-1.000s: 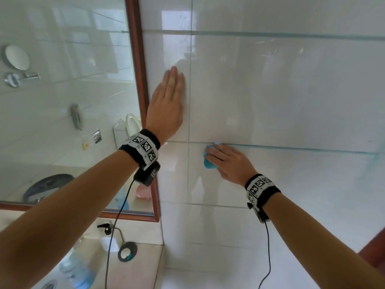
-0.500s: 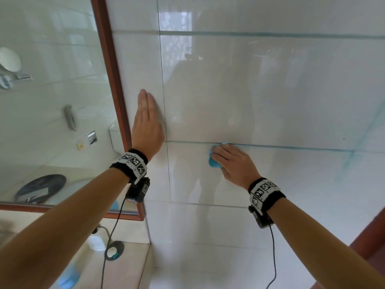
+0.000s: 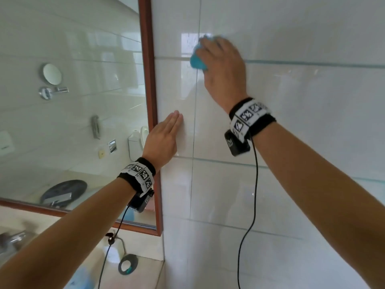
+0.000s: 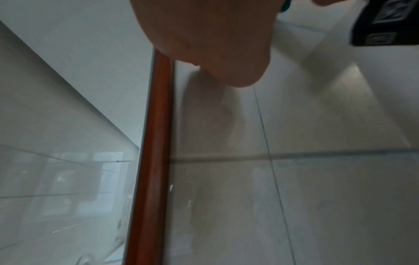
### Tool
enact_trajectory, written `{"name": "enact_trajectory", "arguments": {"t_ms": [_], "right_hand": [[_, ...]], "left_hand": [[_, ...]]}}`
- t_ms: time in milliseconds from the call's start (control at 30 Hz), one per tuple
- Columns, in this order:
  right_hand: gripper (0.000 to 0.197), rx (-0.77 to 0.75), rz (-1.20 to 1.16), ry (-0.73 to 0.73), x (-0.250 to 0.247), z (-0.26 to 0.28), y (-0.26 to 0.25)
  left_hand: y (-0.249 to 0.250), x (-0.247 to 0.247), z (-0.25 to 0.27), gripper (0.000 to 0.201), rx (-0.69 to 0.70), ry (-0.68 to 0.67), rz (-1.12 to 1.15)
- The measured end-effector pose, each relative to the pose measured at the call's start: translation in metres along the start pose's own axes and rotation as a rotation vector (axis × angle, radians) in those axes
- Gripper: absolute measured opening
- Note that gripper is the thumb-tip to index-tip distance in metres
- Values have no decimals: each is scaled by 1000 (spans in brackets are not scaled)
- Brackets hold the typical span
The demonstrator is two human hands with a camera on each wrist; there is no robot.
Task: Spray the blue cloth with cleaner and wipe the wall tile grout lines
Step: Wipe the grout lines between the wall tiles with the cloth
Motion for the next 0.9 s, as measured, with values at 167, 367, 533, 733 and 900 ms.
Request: {"name": "enact_trajectory", "arguments": {"t_ms": [167,367,533,733,900], "right_hand": [[36,102,70,75,21,-20,-1],[27,10,91,66,49,55,-38],[36,-187,117,-126,61,143,-68],[35,-291,200,-108,44,95,-43],[31,-23,160,81,17,-20,4]], "left_hand": [[-10,-19,-25,78,-49,69,-77],[-24,-7,-31,66,-19,139,-169],[-27,-8,-31,66,9,95,-188],[-27,-9,-32,67,18,106,-150],[-25,-9,-33,65,-2,116,-122]]}}
Point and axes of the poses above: each hand's wrist, its own z-axis away from the middle knuckle, its own x-axis out of the palm, y = z × x, the point moved 4 cm from there along -z, towards the middle knuckle, and after that the axes turned 2 degrees about y, right-handed, at the moved point
